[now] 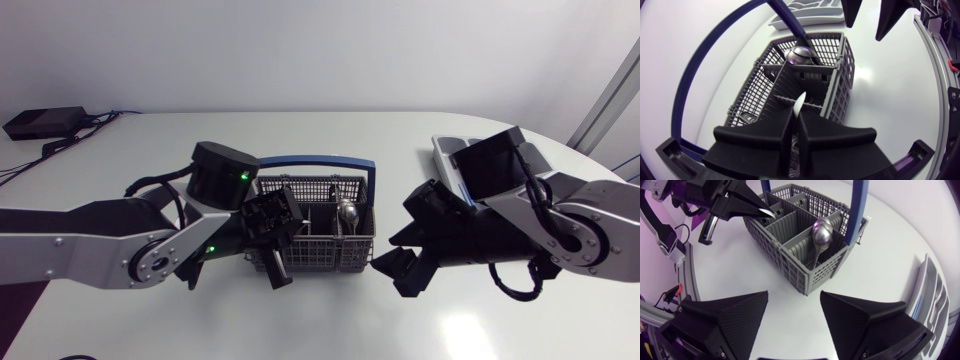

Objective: Unload the cutlery basket into the drawer organizer.

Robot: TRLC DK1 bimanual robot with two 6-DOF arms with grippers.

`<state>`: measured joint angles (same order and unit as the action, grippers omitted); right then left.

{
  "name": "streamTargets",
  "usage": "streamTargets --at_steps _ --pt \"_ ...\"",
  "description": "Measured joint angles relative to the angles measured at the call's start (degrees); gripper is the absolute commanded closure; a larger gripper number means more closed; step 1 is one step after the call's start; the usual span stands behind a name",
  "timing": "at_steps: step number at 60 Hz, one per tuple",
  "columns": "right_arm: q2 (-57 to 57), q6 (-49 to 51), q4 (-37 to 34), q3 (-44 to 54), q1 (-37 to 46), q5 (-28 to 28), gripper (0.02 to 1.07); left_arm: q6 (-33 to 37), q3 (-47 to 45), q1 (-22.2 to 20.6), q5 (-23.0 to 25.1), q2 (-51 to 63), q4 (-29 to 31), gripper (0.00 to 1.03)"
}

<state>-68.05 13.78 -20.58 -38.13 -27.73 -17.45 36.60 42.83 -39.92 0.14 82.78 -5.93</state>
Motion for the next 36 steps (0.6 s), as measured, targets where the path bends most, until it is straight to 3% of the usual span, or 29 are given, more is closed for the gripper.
streamTargets --at_steps 23,36 --pt "3.4 -0.1 0.0 0.0 -1.2 1.3 0.31 -3.8 -4.3 -3.0 -1.6 -20.5 -0.5 1.00" --pt "9.6 -0.6 -0.2 0.0 -8.2 8.6 0.31 -12.0 -1.0 -3.7 -2.4 -24.0 7.4 1.00"
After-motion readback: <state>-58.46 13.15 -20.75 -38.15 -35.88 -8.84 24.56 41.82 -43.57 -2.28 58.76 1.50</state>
